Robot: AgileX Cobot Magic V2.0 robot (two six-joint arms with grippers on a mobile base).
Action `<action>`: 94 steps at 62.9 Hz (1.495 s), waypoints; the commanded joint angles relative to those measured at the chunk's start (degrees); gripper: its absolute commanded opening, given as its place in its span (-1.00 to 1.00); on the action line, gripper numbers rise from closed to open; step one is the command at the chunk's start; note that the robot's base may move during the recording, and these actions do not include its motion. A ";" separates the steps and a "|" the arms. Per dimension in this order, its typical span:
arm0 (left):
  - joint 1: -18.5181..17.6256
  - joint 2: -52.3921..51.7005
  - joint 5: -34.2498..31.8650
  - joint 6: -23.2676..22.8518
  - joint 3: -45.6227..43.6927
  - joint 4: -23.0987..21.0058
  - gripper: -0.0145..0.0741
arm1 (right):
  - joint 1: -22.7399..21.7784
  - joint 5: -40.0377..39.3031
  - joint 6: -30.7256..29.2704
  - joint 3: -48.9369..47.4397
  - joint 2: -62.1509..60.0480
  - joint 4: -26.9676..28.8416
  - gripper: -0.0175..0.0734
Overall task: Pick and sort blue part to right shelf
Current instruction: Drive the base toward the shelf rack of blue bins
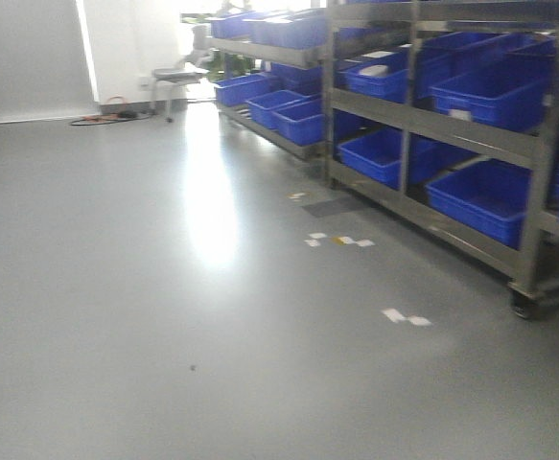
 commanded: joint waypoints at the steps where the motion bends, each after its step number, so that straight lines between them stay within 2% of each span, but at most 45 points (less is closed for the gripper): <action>1: -0.37 0.48 -5.25 -0.06 -1.66 -0.31 0.15 | -0.27 -5.37 -0.04 -1.66 0.48 -0.48 0.28; 94: -0.37 0.48 -5.25 -0.06 -1.66 -0.31 0.15 | -0.27 -5.37 -0.04 -1.66 0.48 -0.48 0.28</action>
